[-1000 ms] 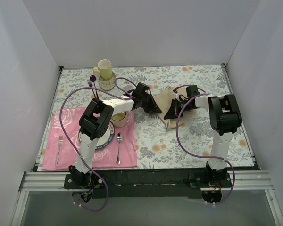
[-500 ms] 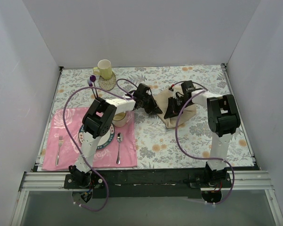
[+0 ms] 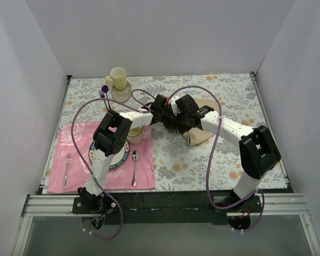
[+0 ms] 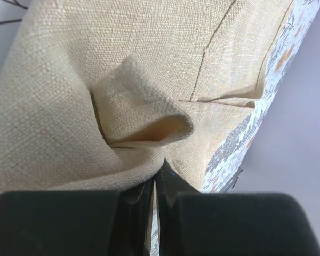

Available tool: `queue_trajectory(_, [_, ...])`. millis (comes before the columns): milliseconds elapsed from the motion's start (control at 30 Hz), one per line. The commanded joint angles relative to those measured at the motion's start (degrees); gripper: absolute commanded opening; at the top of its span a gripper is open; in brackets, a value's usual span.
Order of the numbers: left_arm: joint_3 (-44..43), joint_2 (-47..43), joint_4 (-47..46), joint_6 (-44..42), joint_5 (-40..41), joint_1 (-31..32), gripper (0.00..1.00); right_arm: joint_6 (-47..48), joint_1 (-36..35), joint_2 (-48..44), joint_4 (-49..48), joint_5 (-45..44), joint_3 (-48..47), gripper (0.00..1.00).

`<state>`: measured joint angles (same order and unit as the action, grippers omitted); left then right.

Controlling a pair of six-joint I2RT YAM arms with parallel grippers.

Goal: Fold the napkin, place the utensils inside, and roll it up
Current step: Roll the napkin with the utensil

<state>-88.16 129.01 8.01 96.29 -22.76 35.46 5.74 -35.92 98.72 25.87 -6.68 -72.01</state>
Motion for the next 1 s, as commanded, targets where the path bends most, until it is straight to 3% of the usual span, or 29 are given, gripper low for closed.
queue_trajectory(0, [2.03,3.97,6.23,-2.77,4.4,-0.13,0.0,5.51,-3.01,-2.13,-6.61,-7.66,3.89,0.52])
queue_trajectory(133, [2.46,3.79,6.05,-2.86,3.96,-0.39,0.0,5.6,-3.1,0.95,-5.39,-5.98,2.93,0.41])
queue_trajectory(167, [2.47,3.88,5.96,-2.86,3.78,-0.39,0.0,5.6,-3.1,1.47,-5.39,-5.63,3.01,0.35])
queue_trajectory(233, [2.64,3.79,5.88,-2.95,3.61,-0.74,0.0,5.25,-3.1,2.53,-6.09,-5.71,2.93,0.32])
queue_trajectory(667, [2.38,3.97,5.88,-3.13,2.29,-1.1,0.0,4.37,-1.96,7.8,-8.55,-4.75,5.56,0.37])
queue_trajectory(967, [1.76,4.14,6.05,-3.21,2.02,-1.36,0.0,2.09,0.33,4.91,-7.86,-0.54,7.06,0.37])
